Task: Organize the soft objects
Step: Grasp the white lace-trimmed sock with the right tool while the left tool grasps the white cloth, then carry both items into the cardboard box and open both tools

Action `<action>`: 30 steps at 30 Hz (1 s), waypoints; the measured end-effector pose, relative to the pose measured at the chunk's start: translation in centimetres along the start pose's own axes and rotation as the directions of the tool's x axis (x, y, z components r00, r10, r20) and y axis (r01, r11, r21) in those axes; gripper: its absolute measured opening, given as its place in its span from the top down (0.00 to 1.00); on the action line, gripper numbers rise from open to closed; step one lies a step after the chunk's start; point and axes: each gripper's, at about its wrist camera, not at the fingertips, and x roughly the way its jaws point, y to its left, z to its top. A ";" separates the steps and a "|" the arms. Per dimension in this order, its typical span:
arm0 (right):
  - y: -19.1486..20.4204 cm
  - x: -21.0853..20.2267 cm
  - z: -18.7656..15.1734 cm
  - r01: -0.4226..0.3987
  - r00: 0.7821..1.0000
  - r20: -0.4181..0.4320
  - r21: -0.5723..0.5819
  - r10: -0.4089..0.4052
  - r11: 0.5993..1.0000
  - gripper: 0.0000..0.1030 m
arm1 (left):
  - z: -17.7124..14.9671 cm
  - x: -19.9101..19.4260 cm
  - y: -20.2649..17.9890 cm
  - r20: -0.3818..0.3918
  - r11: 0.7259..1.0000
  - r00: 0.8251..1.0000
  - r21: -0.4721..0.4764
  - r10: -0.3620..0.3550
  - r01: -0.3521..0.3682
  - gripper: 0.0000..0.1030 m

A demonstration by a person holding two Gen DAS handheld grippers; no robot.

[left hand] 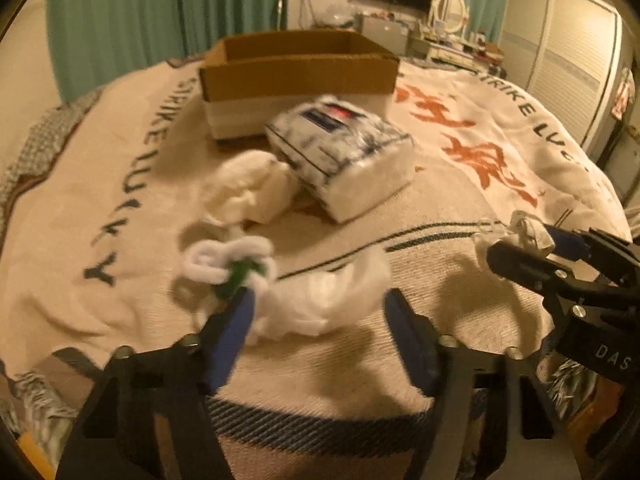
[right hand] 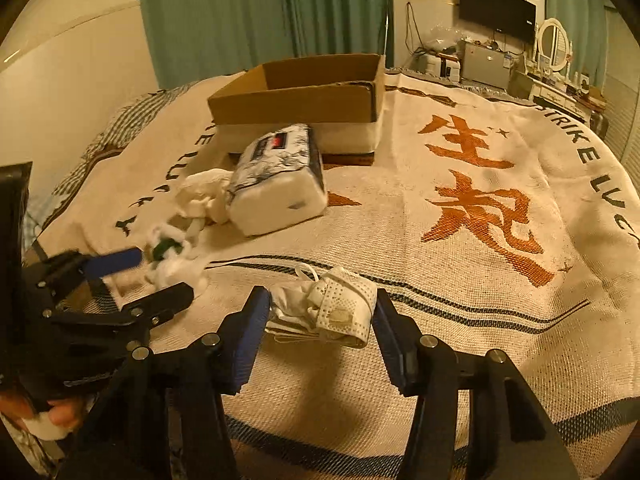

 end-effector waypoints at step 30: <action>1.6 -6.3 3.9 -0.033 0.983 0.178 -0.051 0.042 0.998 0.49 | 4.2 -8.1 -0.4 0.191 0.997 0.982 0.077 -0.013 -0.002 0.62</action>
